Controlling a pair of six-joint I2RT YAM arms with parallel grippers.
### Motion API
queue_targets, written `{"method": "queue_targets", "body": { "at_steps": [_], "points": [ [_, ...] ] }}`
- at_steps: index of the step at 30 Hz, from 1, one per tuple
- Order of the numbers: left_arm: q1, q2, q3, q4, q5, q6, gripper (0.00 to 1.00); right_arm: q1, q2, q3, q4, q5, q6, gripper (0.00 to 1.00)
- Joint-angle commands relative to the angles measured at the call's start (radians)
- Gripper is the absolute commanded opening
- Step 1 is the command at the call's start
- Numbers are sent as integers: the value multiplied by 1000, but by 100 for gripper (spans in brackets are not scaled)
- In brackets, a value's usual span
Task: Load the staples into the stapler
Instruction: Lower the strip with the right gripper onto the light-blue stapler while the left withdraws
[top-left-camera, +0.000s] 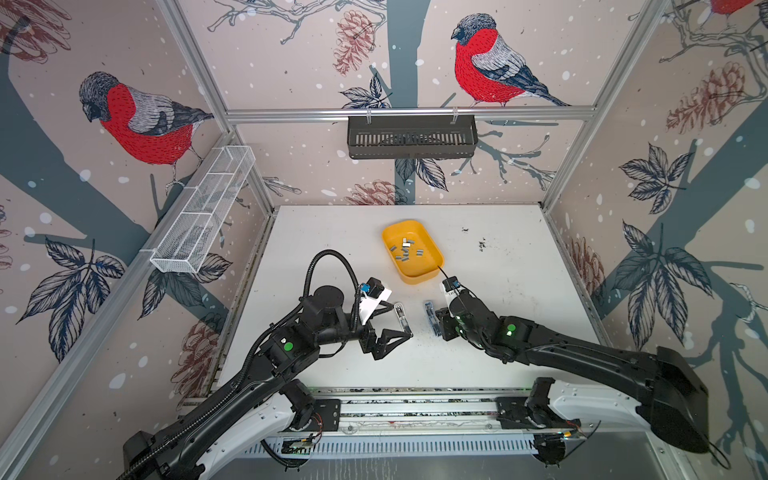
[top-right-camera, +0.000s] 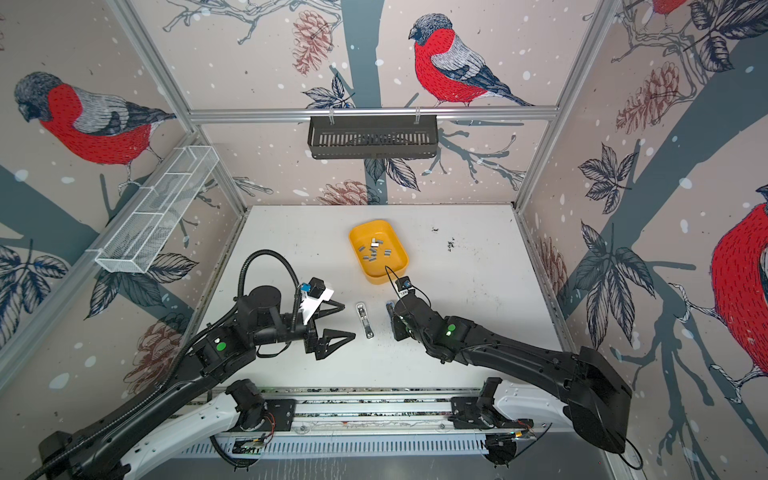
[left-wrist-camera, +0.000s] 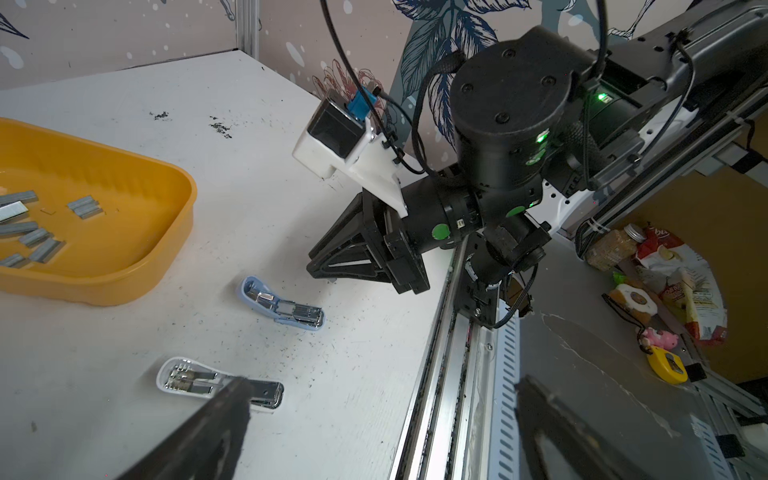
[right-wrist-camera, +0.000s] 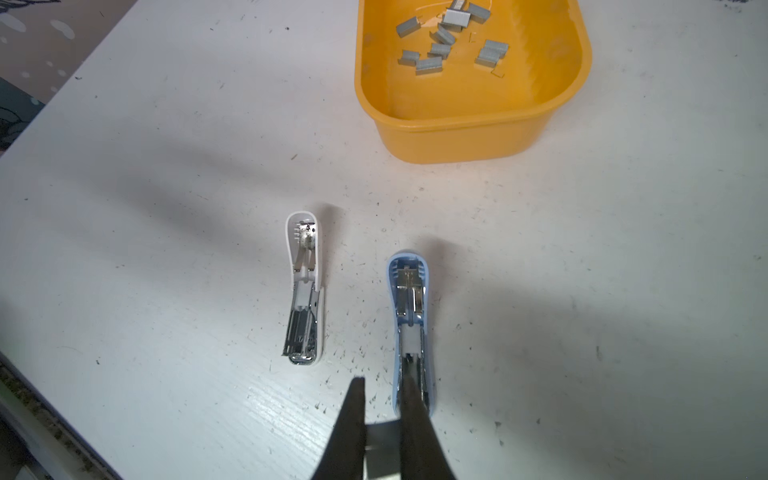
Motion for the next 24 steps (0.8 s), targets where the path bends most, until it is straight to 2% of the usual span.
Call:
{"method": "queue_targets", "body": {
  "at_steps": [1,6,11,24],
  "points": [
    [-1,-7,-2,46,-38,35,99,2,22,-15,62,30,10,14],
    [0,4,10,33,-43,55,99,5,62,-26,104,36,15,14],
    [0,27,50,-26,-56,141,99,6,134,-22,131,43,33,15],
    [0,22,27,-4,-59,114,99,28,260,6,145,87,61,14]
  ]
}}
